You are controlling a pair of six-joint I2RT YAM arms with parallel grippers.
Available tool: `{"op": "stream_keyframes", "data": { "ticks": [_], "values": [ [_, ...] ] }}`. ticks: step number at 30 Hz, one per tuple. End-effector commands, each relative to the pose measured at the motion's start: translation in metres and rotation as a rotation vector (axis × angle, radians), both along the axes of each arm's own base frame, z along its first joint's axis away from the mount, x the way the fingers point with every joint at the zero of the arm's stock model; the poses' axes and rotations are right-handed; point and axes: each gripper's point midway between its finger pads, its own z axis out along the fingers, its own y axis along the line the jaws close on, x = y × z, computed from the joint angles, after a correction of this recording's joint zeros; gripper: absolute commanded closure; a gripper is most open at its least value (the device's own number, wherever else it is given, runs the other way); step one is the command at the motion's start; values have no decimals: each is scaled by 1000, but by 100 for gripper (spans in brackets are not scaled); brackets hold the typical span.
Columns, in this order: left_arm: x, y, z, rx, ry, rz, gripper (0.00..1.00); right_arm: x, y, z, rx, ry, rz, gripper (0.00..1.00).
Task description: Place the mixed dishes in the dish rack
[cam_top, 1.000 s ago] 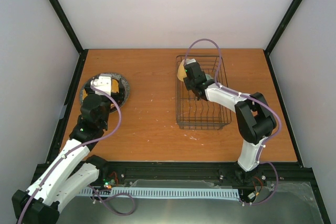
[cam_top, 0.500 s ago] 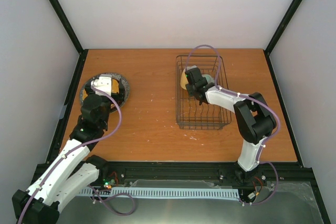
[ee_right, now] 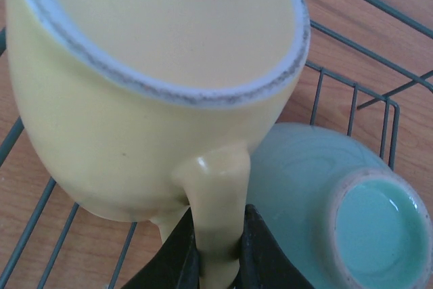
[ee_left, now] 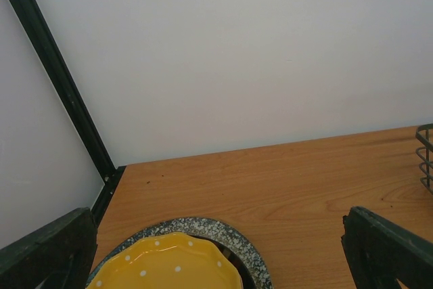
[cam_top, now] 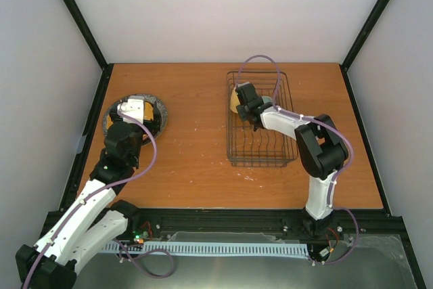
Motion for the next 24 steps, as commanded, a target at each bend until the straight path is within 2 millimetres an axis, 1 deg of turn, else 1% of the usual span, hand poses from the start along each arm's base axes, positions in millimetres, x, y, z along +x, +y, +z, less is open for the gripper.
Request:
{"op": "stream_keyframes", "data": {
  "ticks": [1, 8, 15, 24],
  "values": [
    [-1, 3, 8, 13, -28, 16, 0, 9, 21, 5, 47, -10, 36, 97],
    [-1, 4, 7, 17, -28, 16, 0, 3, 18, -12, 12, 38, 36, 97],
    [-2, 4, 9, 17, -31, 17, 0, -1, 13, -24, -19, 67, 27, 97],
    [-3, 5, 8, 14, -28, 19, 0, -12, 6, -42, -43, 112, 22, 97]
  ]
}}
